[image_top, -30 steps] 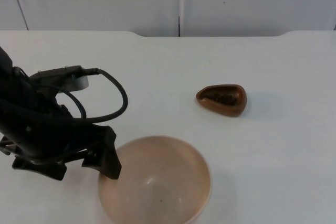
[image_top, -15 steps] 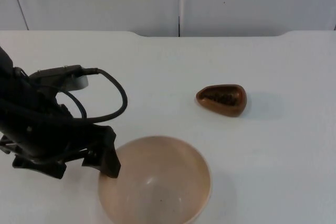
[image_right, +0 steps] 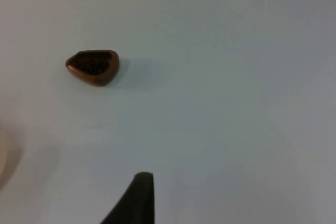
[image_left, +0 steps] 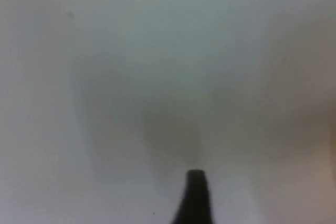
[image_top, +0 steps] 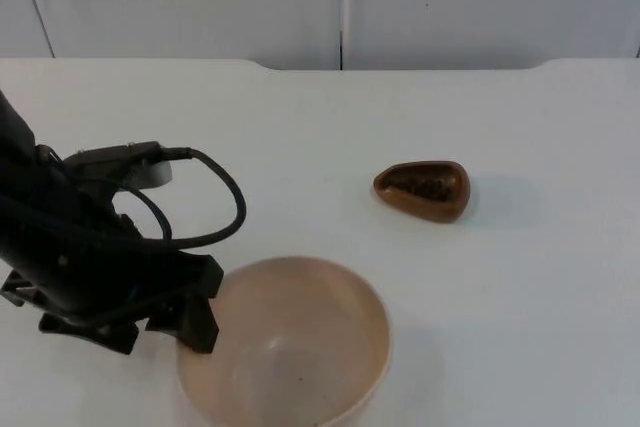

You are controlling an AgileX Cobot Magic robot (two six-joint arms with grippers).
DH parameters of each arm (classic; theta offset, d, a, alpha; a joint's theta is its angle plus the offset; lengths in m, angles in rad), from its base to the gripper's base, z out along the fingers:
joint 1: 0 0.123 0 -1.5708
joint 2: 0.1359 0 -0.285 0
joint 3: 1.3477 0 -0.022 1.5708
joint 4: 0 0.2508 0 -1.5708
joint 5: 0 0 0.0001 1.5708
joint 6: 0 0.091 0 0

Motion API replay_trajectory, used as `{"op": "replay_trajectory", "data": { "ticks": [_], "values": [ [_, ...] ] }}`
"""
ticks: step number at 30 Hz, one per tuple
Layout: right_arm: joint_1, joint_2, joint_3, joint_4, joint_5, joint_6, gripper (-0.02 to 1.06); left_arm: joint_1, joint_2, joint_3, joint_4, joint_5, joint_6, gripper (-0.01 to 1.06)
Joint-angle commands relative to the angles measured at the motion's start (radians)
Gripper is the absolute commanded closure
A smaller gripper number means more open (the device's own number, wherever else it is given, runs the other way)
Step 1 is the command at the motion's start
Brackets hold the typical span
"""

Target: Pick up the bowl with the left hand and pour the coffee beans from the cup into the bowl with the right hand.

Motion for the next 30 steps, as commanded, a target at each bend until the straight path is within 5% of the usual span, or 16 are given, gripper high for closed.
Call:
{"op": "replay_trajectory", "data": {
  "ticks": [1, 9, 17, 24, 30],
  "values": [
    [-0.006, -0.004, 0.004, 0.003, -0.008, -0.008, -0.01, -0.001, -0.005, -0.003, -0.022, 0.000, 0.005, 0.50],
    [-0.006, -0.004, 0.004, 0.000, -0.008, -0.008, -0.01, -0.001, -0.054, -0.003, -0.022, 0.014, 0.005, 1.05],
    [-0.006, -0.004, 0.004, 0.000, -0.008, -0.008, -0.01, -0.001, -0.123, -0.010, -0.006, 0.045, -0.040, 1.05],
    [-0.006, -0.004, 0.004, 0.000, -0.008, -0.008, -0.01, -0.001, -0.137, -0.165, 0.284, 0.190, -0.325, 1.05],
    [-0.006, -0.004, 0.004, 0.000, -0.008, -0.008, -0.01, -0.001, -0.137, -0.299, 0.373, 0.288, -0.422, 1.05]
  ]
}}
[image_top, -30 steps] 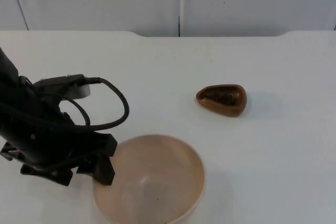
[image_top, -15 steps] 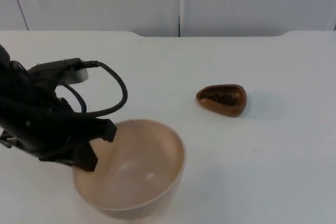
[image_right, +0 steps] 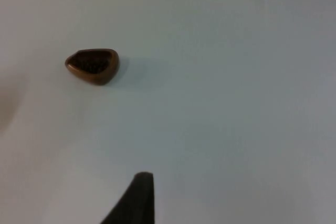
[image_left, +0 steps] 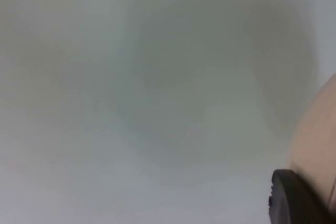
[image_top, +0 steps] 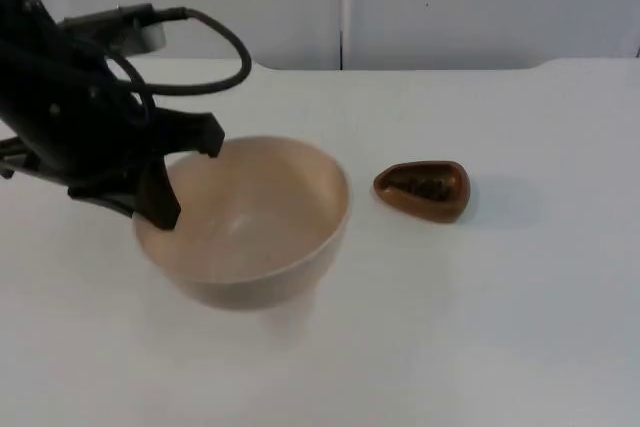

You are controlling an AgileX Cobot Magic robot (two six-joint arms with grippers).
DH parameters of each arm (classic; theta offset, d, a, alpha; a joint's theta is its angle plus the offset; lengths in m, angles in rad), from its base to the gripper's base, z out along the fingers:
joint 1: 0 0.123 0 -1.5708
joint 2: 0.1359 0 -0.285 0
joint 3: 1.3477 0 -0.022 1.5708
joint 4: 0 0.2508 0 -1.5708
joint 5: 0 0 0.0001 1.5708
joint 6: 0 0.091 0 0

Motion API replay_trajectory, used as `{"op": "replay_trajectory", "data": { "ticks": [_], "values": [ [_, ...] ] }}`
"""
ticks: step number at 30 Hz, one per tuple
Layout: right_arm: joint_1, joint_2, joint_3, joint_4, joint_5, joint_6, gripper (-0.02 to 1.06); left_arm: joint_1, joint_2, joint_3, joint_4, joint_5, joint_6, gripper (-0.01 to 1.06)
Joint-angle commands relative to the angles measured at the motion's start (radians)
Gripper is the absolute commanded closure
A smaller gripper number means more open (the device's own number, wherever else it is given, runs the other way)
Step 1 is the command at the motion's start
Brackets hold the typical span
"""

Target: Pick up the bowl with the left hand and pour the coffee beans from the cup into the bowl with the right hand.

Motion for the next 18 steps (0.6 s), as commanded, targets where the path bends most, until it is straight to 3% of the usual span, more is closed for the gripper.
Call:
{"op": "replay_trajectory", "data": {
  "ticks": [1, 18],
  "values": [
    [-0.006, -0.004, 0.000, 0.000, -0.007, -0.008, -0.01, -0.001, -0.013, -0.051, 0.028, 0.049, -0.036, 1.05],
    [-0.006, -0.004, 0.000, 0.000, -0.007, -0.008, -0.01, 0.002, -0.017, -0.081, 0.076, 0.084, -0.032, 1.05]
  ]
}}
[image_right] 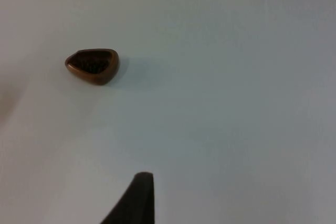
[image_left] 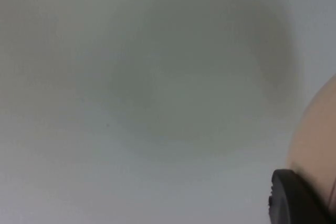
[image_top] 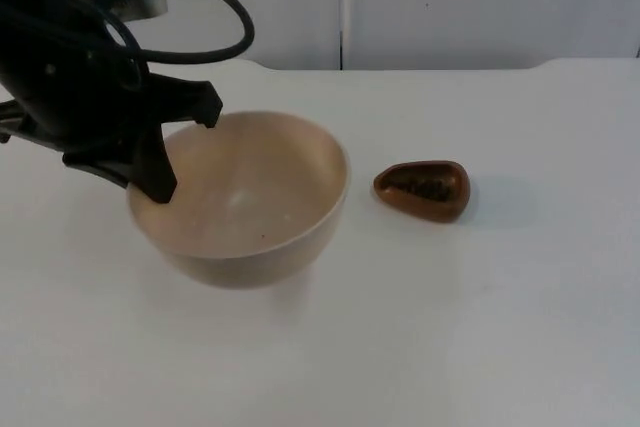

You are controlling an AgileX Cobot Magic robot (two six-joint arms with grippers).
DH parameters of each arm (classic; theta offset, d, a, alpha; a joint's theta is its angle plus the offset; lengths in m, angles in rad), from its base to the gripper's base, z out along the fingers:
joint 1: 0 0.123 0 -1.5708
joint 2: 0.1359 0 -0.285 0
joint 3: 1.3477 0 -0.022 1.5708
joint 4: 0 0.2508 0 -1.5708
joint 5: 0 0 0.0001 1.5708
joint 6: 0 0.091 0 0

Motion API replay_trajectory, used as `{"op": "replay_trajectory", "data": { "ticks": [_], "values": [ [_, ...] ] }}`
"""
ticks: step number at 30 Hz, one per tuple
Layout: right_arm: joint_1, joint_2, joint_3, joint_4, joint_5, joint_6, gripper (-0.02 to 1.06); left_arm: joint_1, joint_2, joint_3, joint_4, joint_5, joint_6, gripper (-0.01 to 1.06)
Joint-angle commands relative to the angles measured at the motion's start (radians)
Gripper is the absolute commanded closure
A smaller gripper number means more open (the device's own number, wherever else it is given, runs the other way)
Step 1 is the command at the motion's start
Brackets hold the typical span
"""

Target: Pick up the bowl with the left hand and pour the coffee beans from the cup into the bowl with the right hand.

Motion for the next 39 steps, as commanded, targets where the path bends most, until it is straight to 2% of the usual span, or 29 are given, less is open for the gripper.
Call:
{"op": "replay_trajectory", "data": {
  "ticks": [1, 12, 19, 22, 23, 24, 28, 34, 39],
  "values": [
    [-0.006, -0.004, 0.000, 0.000, -0.007, -0.008, -0.01, 0.002, -0.009, -0.005, 0.009, 0.008, -0.004, 1.05],
    [-0.006, -0.004, 0.000, 0.000, -0.007, -0.008, -0.01, 0.002, -0.009, -0.005, 0.004, 0.006, -0.016, 1.05],
    [-0.006, -0.004, 0.000, 0.000, -0.007, -0.008, -0.01, 0.002, -0.009, -0.005, 0.006, 0.001, -0.073, 1.05],
    [-0.006, -0.004, 0.000, 0.000, -0.007, -0.008, -0.01, 0.002, -0.007, -0.005, 0.041, 0.001, -0.166, 1.05],
    [-0.006, -0.004, 0.000, 0.000, -0.007, -0.008, -0.01, 0.002, -0.007, -0.005, 0.106, -0.001, -0.258, 1.05],
    [-0.006, -0.004, 0.000, 0.000, -0.007, -0.008, -0.01, 0.002, -0.007, -0.005, 0.106, -0.001, -0.258, 1.05],
    [-0.006, -0.004, 0.000, 0.000, -0.007, -0.008, -0.01, 0.002, -0.007, -0.005, 0.309, -0.003, -0.508, 1.05],
    [-0.006, -0.004, -0.002, -0.001, -0.009, -0.008, -0.01, 0.002, -0.007, -0.005, 0.318, -0.005, -0.528, 1.05],
    [-0.006, -0.004, -0.027, 0.014, -0.057, -0.008, -0.01, -0.001, -0.007, -0.005, 0.314, -0.006, -0.528, 1.05]
  ]
}}
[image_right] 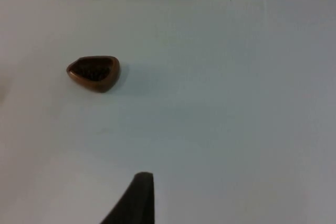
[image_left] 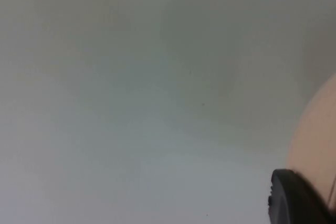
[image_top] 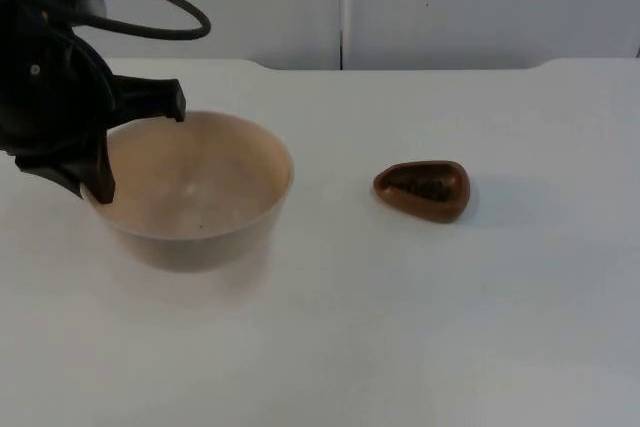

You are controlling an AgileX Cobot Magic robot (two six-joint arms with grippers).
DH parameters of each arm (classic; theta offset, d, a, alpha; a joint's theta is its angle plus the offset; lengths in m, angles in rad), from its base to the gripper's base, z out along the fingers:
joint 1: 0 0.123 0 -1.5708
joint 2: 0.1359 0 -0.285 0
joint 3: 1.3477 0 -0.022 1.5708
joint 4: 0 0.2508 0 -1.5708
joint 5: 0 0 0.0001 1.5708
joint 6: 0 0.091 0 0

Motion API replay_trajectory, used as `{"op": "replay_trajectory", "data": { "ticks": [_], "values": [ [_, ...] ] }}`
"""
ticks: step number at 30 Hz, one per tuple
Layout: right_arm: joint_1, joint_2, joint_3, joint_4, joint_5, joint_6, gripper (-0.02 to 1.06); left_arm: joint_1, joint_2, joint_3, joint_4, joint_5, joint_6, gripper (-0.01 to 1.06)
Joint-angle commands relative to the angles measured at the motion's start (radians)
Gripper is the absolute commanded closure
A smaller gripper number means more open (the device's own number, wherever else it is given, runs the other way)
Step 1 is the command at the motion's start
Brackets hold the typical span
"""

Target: Pick up the bowl with the left hand and pour the coffee beans from the cup into the bowl with the right hand.

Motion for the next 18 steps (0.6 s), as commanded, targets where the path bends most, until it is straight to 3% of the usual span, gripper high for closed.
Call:
{"op": "replay_trajectory", "data": {
  "ticks": [1, 6, 18],
  "values": [
    [-0.006, -0.004, -0.017, 0.013, -0.039, -0.008, -0.01, -0.001, -0.007, -0.005, 0.004, -0.006, -0.014, 1.05],
    [-0.006, 0.042, -0.043, 0.029, -0.104, -0.008, -0.01, -0.001, -0.007, -0.005, 0.001, -0.007, -0.014, 1.05],
    [-0.006, 0.369, -0.138, 0.049, -0.199, -0.008, -0.01, -0.001, -0.007, -0.005, -0.003, -0.004, -0.011, 1.05]
  ]
}}
